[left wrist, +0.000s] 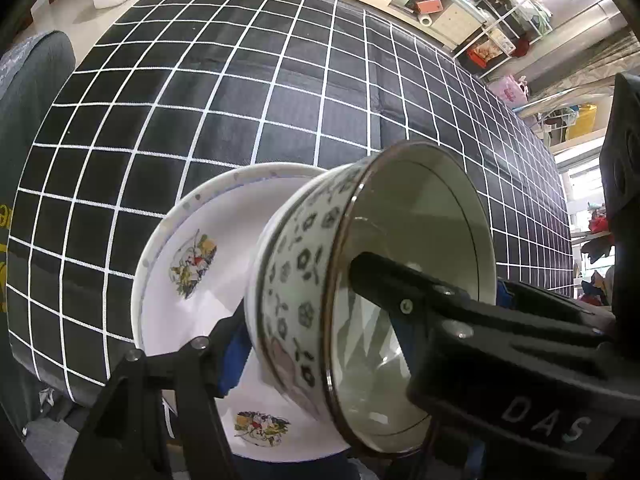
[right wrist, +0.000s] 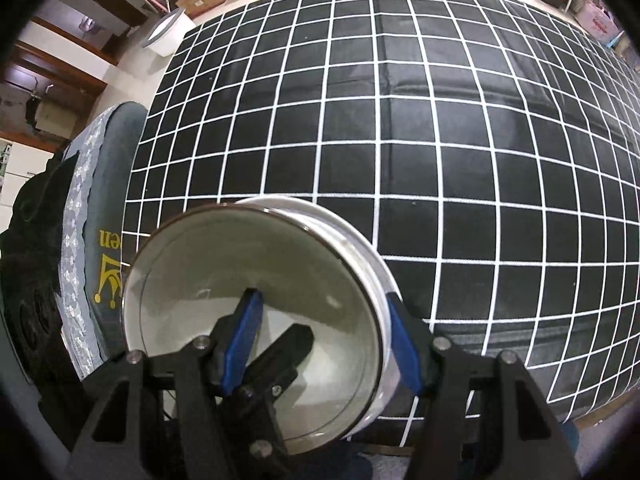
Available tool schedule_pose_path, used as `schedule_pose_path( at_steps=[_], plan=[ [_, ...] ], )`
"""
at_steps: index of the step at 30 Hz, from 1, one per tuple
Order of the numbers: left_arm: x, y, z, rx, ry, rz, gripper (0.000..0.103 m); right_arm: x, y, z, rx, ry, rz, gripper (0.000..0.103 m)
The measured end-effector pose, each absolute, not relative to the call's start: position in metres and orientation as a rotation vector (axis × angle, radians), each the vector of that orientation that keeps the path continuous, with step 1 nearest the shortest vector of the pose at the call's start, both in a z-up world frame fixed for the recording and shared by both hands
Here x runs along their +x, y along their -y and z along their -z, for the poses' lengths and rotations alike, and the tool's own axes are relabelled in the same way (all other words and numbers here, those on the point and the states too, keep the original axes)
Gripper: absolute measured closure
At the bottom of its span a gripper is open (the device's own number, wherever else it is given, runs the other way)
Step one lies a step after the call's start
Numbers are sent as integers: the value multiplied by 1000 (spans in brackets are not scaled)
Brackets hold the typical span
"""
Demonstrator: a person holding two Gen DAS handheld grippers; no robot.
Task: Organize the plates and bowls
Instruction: 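Lower the bowl stack onto the cartoon-print plate stack and open both grippers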
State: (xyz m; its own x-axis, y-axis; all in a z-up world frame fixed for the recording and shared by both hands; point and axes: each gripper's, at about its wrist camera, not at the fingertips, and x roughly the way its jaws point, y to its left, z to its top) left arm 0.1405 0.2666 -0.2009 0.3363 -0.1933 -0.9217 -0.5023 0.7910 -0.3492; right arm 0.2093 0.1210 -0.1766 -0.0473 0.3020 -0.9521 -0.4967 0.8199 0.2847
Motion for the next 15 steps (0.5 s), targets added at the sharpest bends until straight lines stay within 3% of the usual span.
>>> schedule_pose_path(
  at_steps=[15],
  plan=[
    [145,-264,202,-631,-1231,-222,40,209,-121,176,-164,-1461,-692,38]
  ],
)
